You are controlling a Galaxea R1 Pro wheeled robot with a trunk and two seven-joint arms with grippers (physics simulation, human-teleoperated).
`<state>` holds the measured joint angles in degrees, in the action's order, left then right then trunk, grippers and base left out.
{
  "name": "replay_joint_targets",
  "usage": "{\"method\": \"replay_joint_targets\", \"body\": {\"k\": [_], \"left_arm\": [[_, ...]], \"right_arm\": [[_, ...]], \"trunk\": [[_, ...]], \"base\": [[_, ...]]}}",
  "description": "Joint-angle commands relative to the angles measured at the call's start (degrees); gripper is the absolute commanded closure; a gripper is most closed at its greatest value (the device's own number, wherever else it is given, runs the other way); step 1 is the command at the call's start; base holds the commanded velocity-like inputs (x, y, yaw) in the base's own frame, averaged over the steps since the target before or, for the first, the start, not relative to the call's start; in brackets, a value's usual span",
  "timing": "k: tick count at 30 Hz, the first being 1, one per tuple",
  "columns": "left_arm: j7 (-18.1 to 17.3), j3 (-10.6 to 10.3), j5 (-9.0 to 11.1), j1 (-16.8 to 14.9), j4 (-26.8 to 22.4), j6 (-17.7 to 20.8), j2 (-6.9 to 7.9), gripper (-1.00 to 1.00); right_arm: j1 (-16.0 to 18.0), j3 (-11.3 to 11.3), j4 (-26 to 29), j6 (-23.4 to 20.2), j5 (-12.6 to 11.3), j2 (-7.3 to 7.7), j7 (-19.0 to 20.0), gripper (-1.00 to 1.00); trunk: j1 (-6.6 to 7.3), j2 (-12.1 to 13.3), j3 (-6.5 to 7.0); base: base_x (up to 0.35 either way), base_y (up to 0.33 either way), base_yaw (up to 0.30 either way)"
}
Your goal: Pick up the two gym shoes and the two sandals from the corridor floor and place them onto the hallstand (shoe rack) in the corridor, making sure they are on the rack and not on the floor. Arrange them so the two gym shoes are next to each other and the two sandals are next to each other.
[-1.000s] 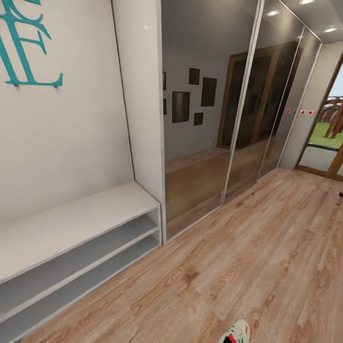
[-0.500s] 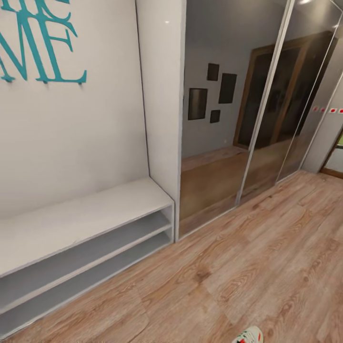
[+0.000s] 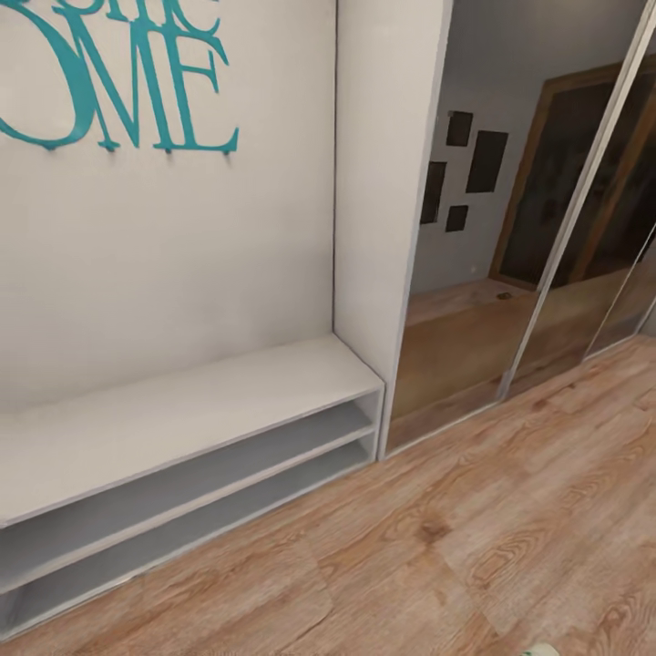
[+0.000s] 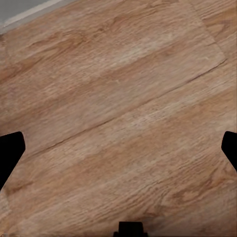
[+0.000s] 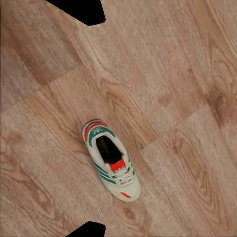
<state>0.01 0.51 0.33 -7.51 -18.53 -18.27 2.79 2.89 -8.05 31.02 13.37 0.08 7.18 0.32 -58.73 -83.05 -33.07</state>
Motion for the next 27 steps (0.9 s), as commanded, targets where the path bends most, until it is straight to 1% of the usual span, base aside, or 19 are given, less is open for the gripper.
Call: {"method": "replay_joint_targets", "body": {"k": [1, 6, 10, 16, 20, 27], "left_arm": [[0.0, 0.2, 0.1, 0.0, 0.1, -0.2, -0.02, -1.00], [-0.1, 1.8, 0.8, 0.0, 0.1, -0.2, 0.07, -1.00], [-0.1, 2.3, 1.1, 0.0, 0.1, -0.2, 0.14, -1.00], [-0.1, 2.4, 1.2, 0.0, 0.1, -0.2, 0.08, -1.00], [-0.1, 2.5, 1.3, 0.0, 0.1, -0.2, 0.10, -1.00], [-0.1, 2.4, 1.3, 0.0, 0.1, -0.2, 0.11, -1.00]], "right_arm": [[0.0, -0.1, 0.0, 0.2, 0.0, -0.02, 0.0, -1.00], [0.0, -0.1, 0.0, 0.2, 0.0, -0.03, 0.0, -1.00], [0.0, -0.1, 0.0, 0.2, 0.0, -0.03, 0.0, -1.00], [0.0, -0.1, 0.0, 0.2, 0.0, -0.03, 0.0, -1.00], [0.0, -0.1, 0.0, 0.2, 0.0, -0.05, 0.0, -1.00], [0.0, -0.1, 0.0, 0.2, 0.0, -0.04, 0.0, -1.00]], "trunk": [[0.00, 0.0, -0.12], [0.00, 0.0, -0.45], [0.00, 0.0, -0.72], [0.00, 0.0, -1.12], [0.00, 0.0, -1.39], [0.00, 0.0, -1.85]], "base": [[0.000, 0.303, 0.213], [0.000, 0.304, 0.213], [0.000, 0.304, 0.213], [0.000, 0.290, 0.213], [0.000, 0.129, 0.213], [0.000, 0.021, 0.213]]}}
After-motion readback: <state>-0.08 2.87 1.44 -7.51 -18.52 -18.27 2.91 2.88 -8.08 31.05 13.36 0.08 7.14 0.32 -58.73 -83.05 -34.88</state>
